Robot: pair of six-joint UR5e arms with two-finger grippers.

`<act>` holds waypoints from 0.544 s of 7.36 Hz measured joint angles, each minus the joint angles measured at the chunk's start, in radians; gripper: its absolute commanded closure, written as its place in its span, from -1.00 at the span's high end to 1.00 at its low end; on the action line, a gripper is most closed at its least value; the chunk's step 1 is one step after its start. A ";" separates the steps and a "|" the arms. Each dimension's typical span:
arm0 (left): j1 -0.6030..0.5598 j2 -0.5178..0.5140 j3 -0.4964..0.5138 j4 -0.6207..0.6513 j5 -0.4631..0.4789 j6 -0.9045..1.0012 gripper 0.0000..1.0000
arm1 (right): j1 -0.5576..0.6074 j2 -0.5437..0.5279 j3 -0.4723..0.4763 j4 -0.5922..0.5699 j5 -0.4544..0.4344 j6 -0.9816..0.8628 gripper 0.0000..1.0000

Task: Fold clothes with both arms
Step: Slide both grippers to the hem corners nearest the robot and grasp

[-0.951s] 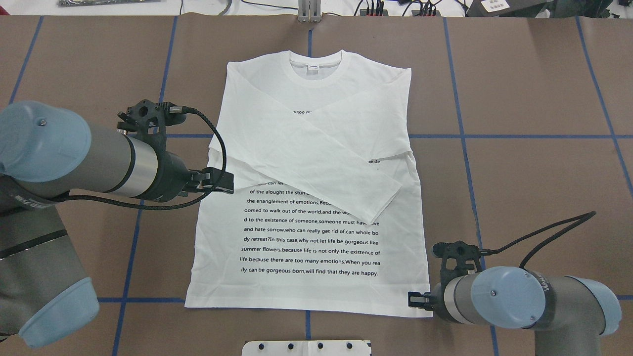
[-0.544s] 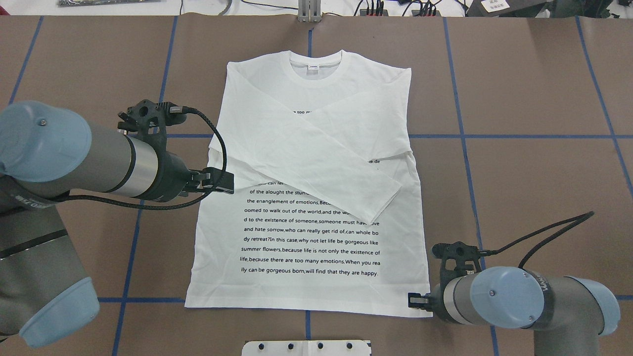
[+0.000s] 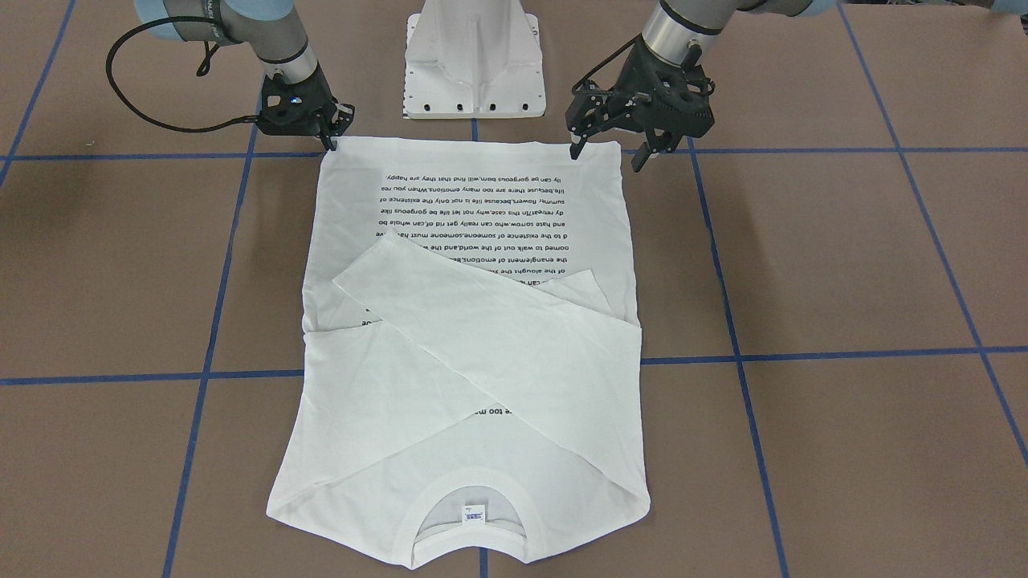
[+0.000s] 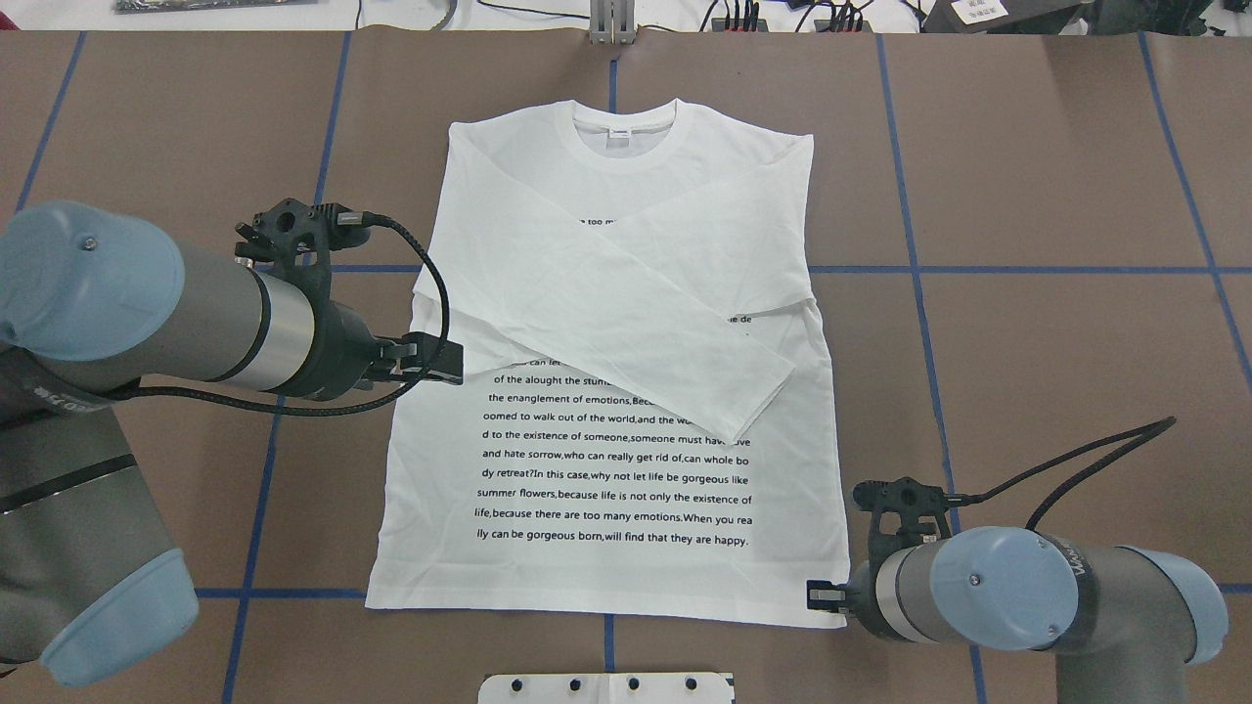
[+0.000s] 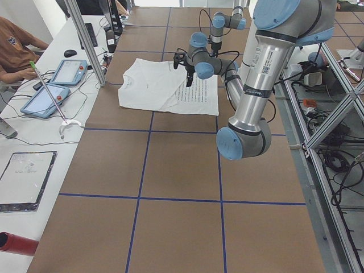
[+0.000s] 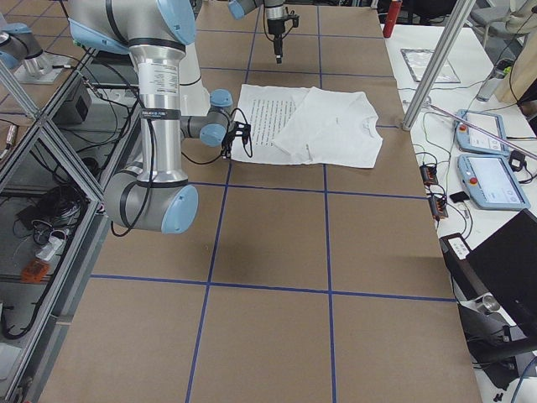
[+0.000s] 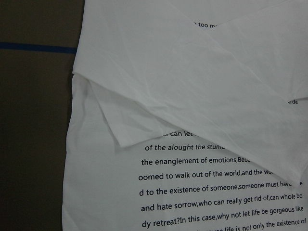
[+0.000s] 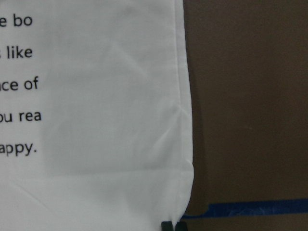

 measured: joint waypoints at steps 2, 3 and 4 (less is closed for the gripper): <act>0.027 0.021 0.002 -0.003 0.014 -0.052 0.96 | 0.003 0.000 0.030 -0.001 -0.001 0.024 -1.00; 0.086 0.049 -0.002 -0.008 0.046 -0.126 0.95 | 0.006 -0.001 0.043 0.000 -0.001 0.043 -1.00; 0.157 0.085 -0.005 -0.018 0.093 -0.196 0.95 | 0.012 -0.003 0.055 0.000 0.000 0.051 -1.00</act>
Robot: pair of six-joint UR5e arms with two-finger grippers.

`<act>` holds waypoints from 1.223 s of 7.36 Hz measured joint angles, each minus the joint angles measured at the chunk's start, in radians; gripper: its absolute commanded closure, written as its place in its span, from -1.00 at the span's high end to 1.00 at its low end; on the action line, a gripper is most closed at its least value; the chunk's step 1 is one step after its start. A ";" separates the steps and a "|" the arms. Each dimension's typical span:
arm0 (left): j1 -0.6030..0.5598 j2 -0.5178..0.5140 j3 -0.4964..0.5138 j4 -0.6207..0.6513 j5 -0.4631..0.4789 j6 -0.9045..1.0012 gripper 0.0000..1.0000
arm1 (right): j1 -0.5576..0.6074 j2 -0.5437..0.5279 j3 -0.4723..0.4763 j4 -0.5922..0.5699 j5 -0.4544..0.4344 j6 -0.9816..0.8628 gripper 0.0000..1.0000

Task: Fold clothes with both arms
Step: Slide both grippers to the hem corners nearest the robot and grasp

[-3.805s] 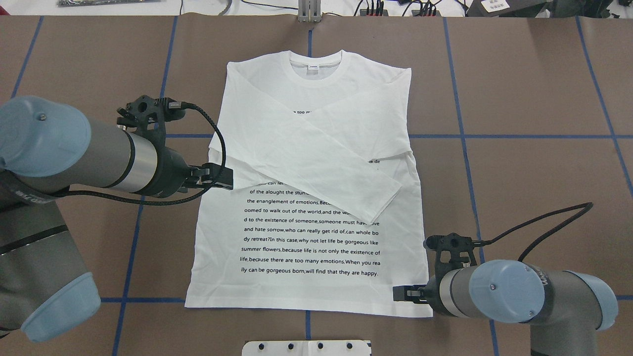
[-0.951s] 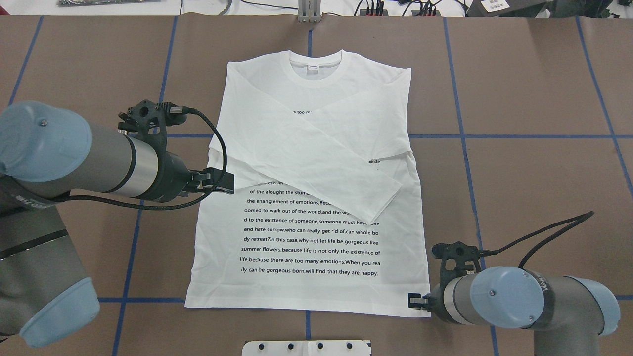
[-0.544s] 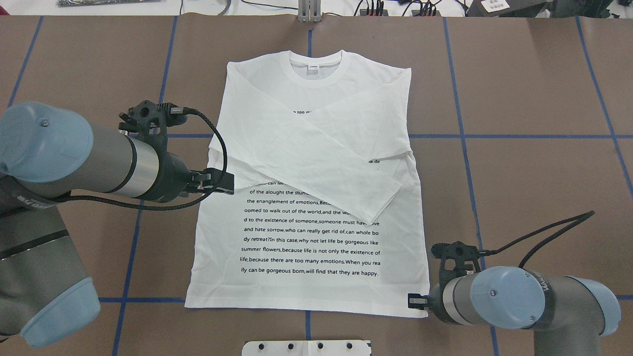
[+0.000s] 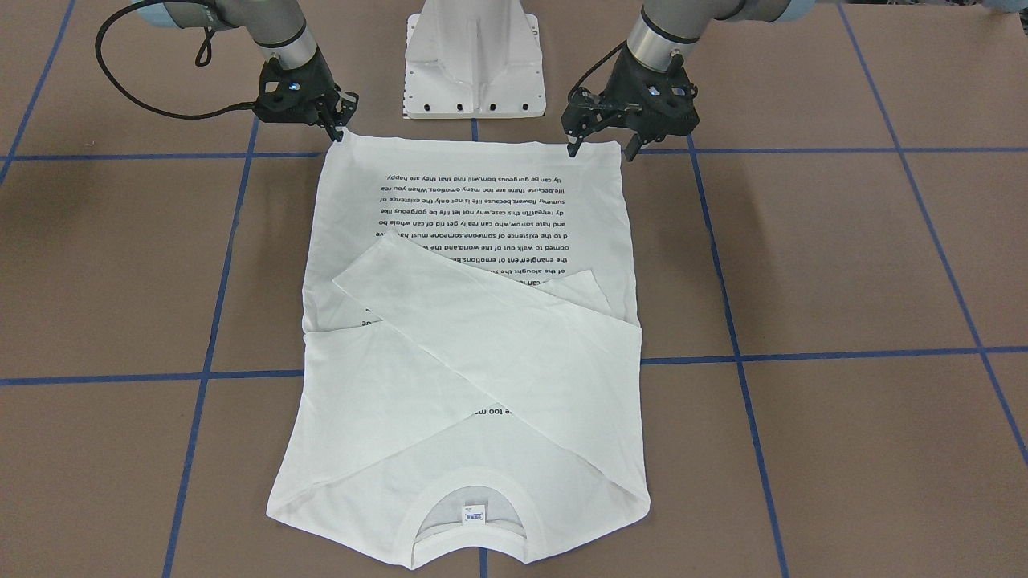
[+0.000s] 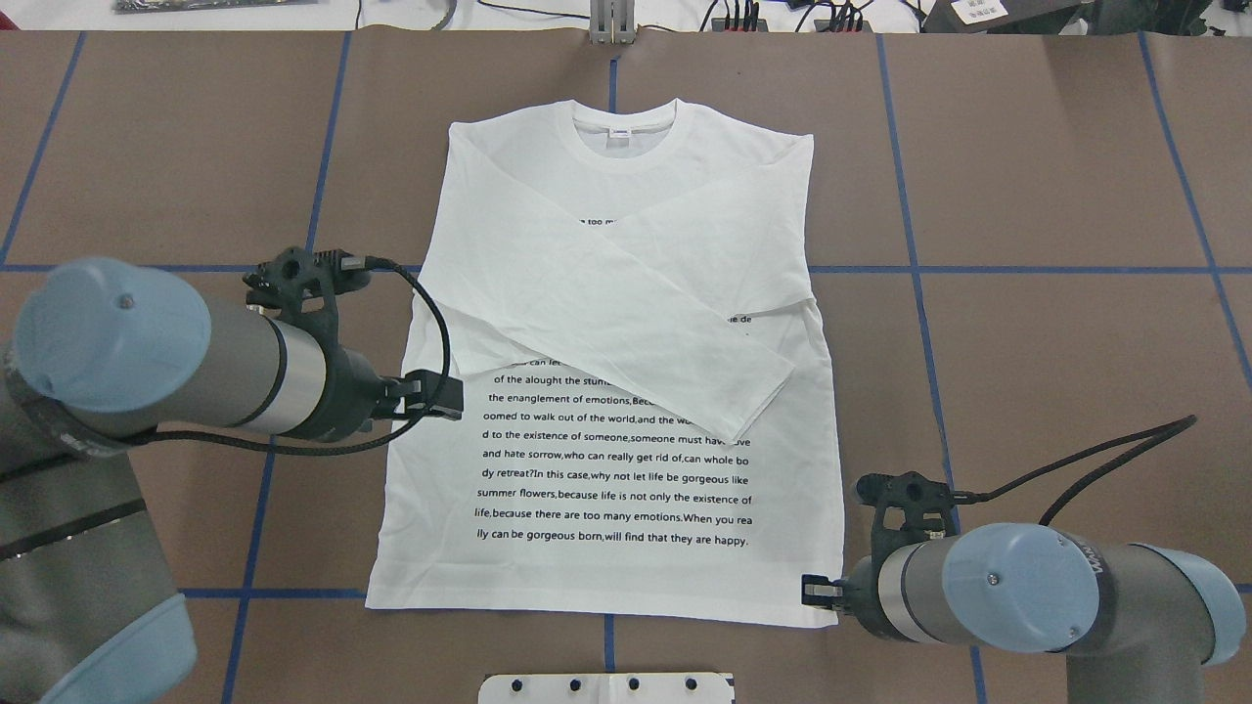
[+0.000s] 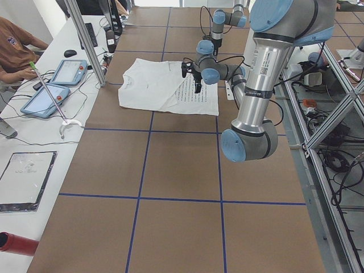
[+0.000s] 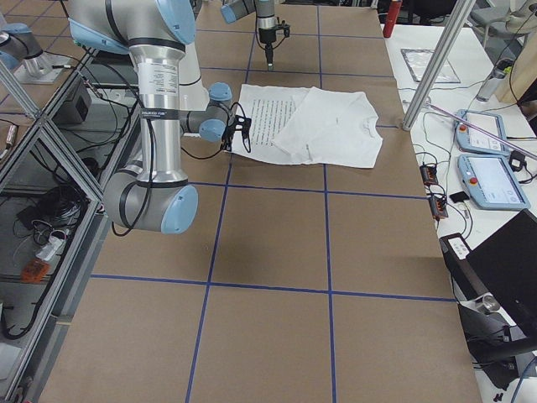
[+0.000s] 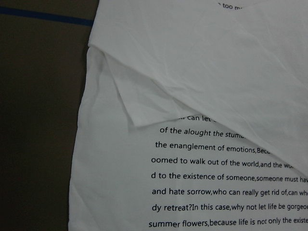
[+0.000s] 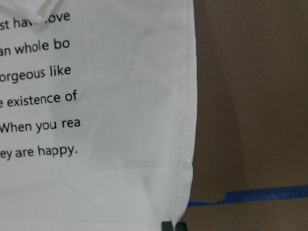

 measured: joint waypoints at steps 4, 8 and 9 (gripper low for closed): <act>0.191 0.185 0.028 -0.167 0.135 -0.175 0.80 | 0.024 -0.005 0.025 0.000 0.001 0.005 -1.00; 0.213 0.189 0.091 -0.171 0.147 -0.183 0.61 | 0.030 -0.002 0.027 0.000 0.001 0.005 -1.00; 0.219 0.189 0.091 -0.166 0.146 -0.182 0.51 | 0.033 -0.004 0.027 0.000 0.001 0.005 -1.00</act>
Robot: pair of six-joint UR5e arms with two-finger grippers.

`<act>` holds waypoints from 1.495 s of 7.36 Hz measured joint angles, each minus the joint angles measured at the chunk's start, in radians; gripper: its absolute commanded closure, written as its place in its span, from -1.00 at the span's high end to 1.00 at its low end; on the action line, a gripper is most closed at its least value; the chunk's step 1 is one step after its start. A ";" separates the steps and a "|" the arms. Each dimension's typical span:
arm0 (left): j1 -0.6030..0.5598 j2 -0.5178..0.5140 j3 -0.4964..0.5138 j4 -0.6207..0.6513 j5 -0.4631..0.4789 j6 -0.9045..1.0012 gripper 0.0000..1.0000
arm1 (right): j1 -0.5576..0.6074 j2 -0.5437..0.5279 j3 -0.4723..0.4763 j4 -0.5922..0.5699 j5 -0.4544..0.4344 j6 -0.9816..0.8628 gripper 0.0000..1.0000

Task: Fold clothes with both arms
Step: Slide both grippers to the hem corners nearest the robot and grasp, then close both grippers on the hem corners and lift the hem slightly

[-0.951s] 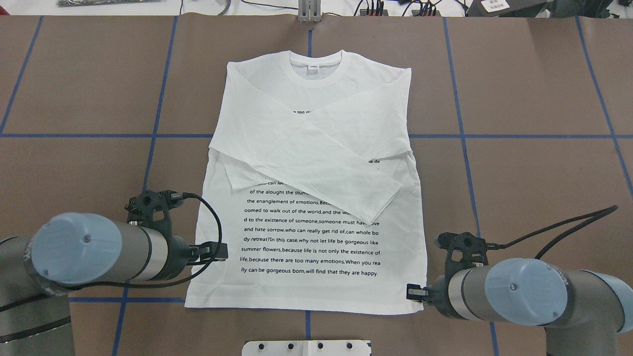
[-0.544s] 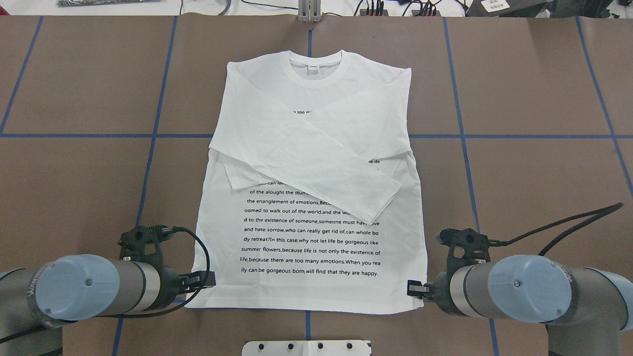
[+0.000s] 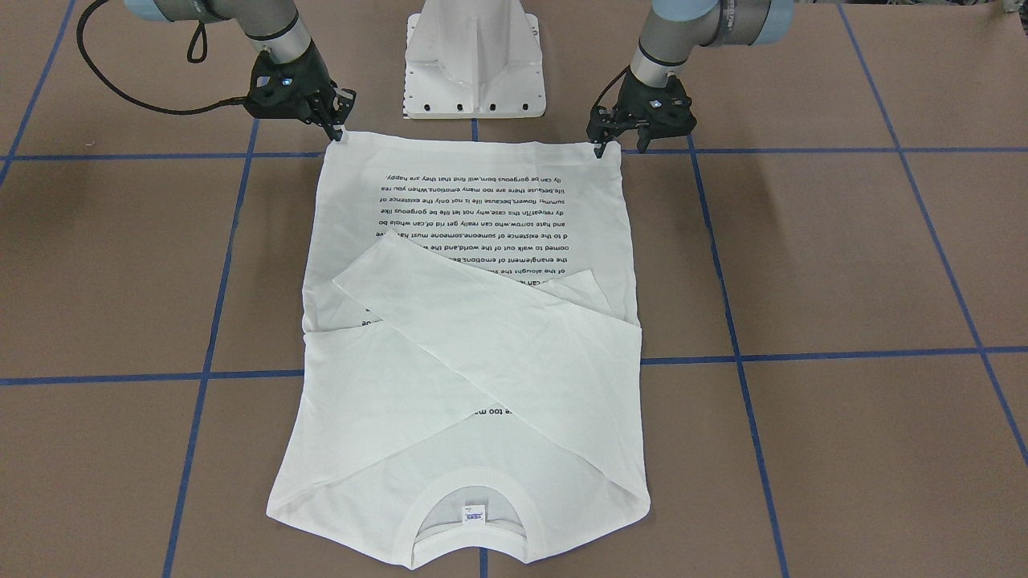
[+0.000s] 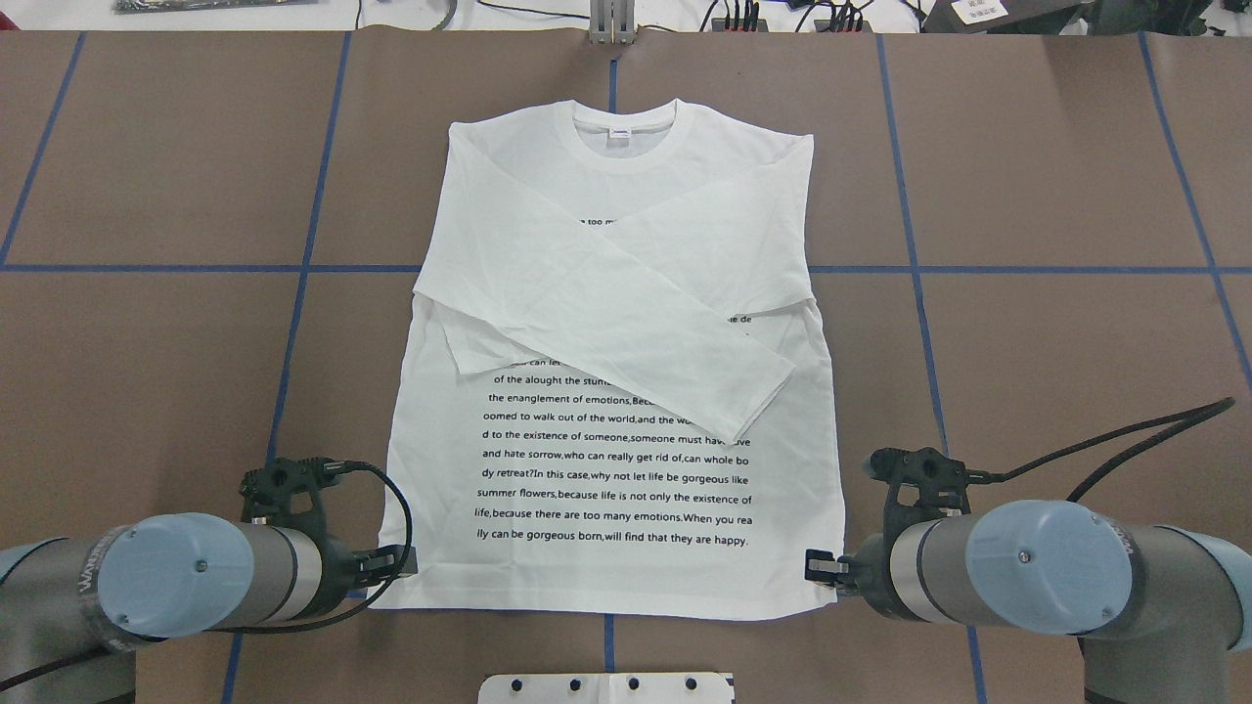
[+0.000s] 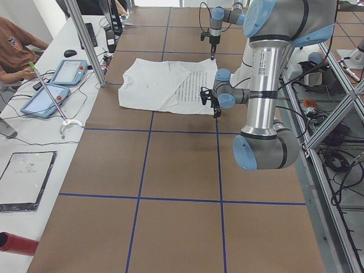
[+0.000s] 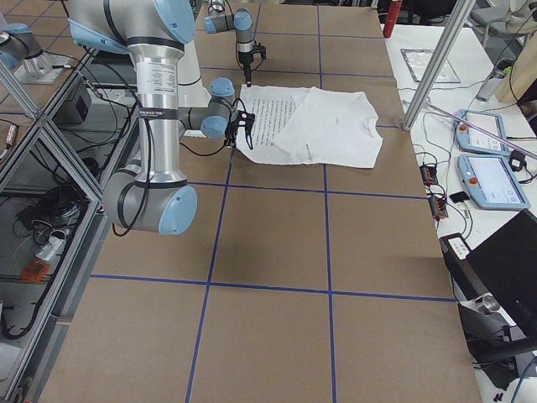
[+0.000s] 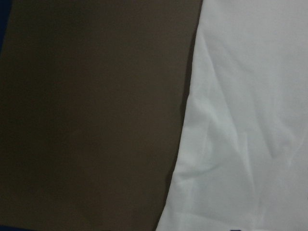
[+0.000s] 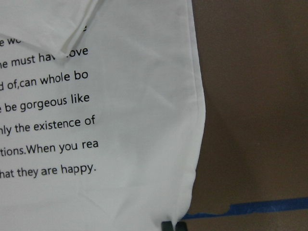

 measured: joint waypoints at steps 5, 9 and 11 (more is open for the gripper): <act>0.037 -0.031 0.003 0.067 -0.003 -0.005 0.35 | 0.010 -0.004 0.001 0.000 0.003 0.000 -1.00; 0.047 -0.041 0.006 0.087 -0.003 -0.005 0.29 | 0.023 -0.006 0.002 -0.001 0.020 0.000 -1.00; 0.046 -0.040 0.012 0.087 -0.003 0.000 0.14 | 0.026 -0.007 0.002 -0.002 0.023 0.000 -1.00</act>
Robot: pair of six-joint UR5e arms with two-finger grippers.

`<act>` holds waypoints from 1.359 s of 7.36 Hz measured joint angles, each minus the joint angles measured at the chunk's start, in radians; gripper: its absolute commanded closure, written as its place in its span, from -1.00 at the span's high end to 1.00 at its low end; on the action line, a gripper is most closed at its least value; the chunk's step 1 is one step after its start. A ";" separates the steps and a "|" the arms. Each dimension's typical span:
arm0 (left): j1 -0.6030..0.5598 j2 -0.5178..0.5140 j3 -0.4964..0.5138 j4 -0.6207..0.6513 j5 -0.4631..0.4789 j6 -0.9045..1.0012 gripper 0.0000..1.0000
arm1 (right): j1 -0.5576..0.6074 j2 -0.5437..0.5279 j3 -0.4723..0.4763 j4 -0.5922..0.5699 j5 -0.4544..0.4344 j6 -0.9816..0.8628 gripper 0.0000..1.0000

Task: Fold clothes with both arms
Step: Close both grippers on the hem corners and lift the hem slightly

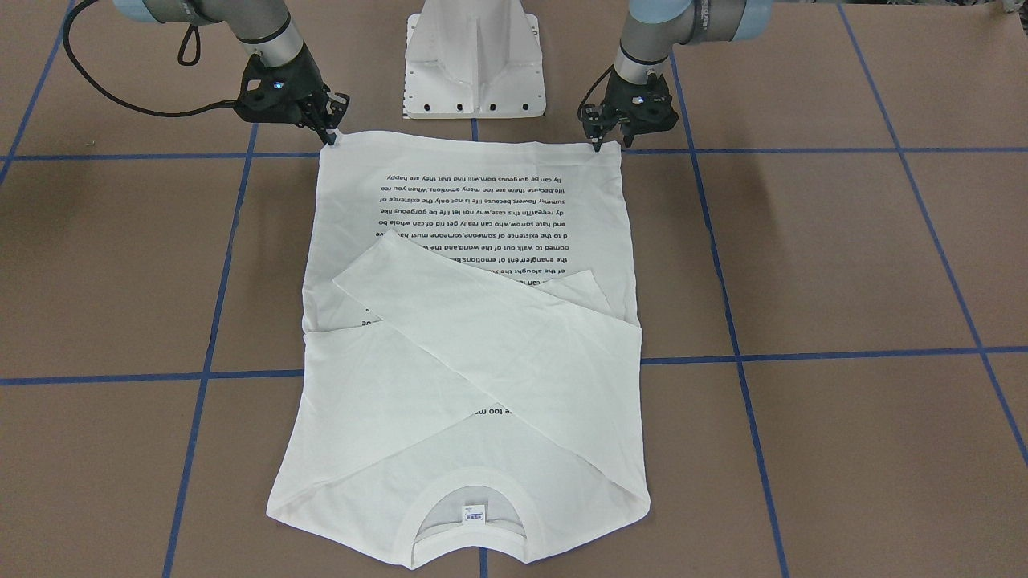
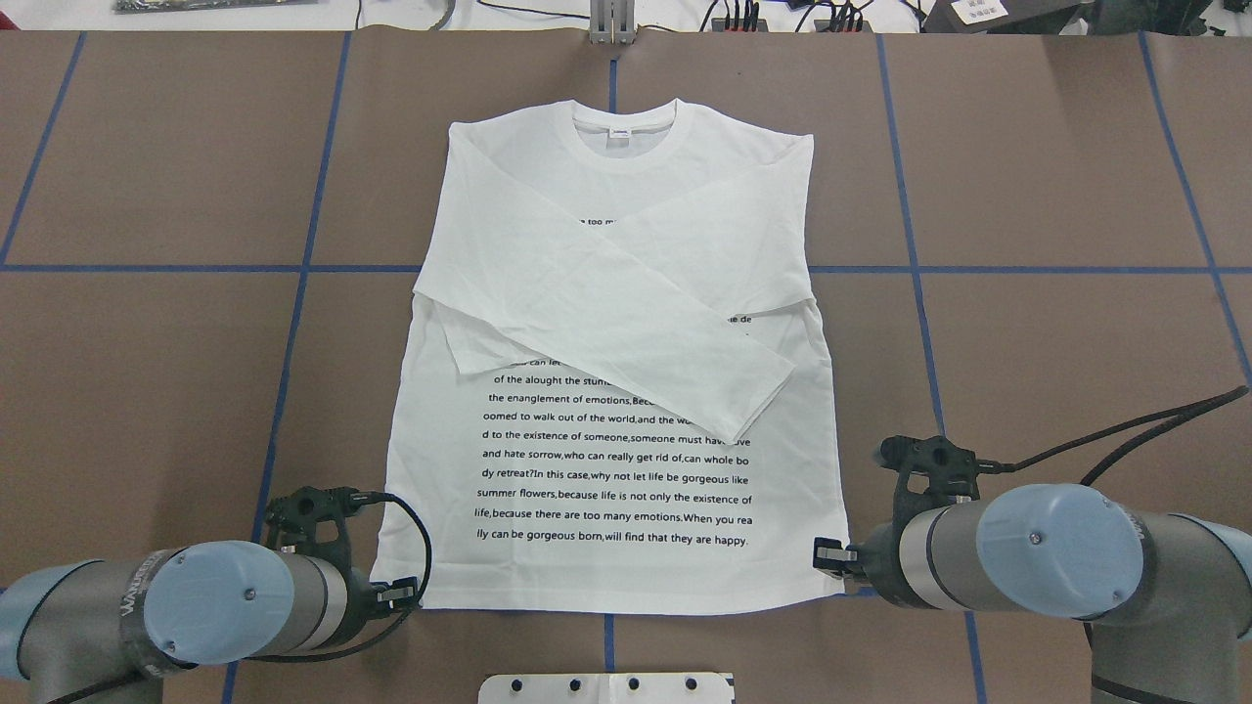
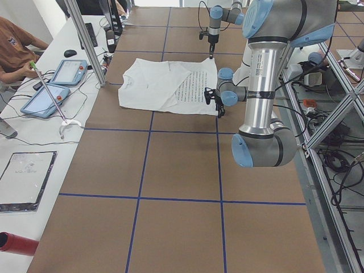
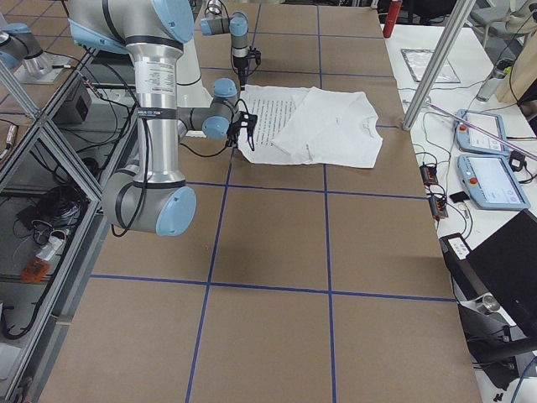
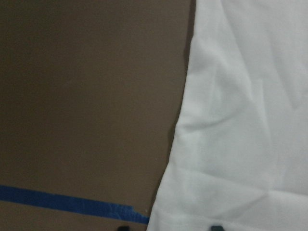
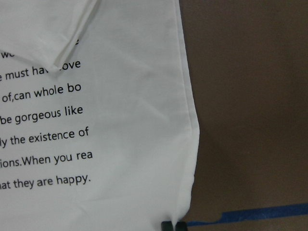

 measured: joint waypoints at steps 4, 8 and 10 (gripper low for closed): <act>0.000 -0.001 -0.002 0.002 0.000 0.002 -0.34 | 0.002 -0.001 -0.001 -0.001 0.001 0.000 -1.00; -0.013 -0.003 -0.002 0.004 0.000 0.004 -0.39 | 0.004 -0.008 -0.004 -0.001 0.001 -0.003 -1.00; -0.020 -0.007 -0.009 0.016 -0.002 0.004 -0.81 | 0.006 -0.009 -0.005 -0.001 0.002 -0.006 -1.00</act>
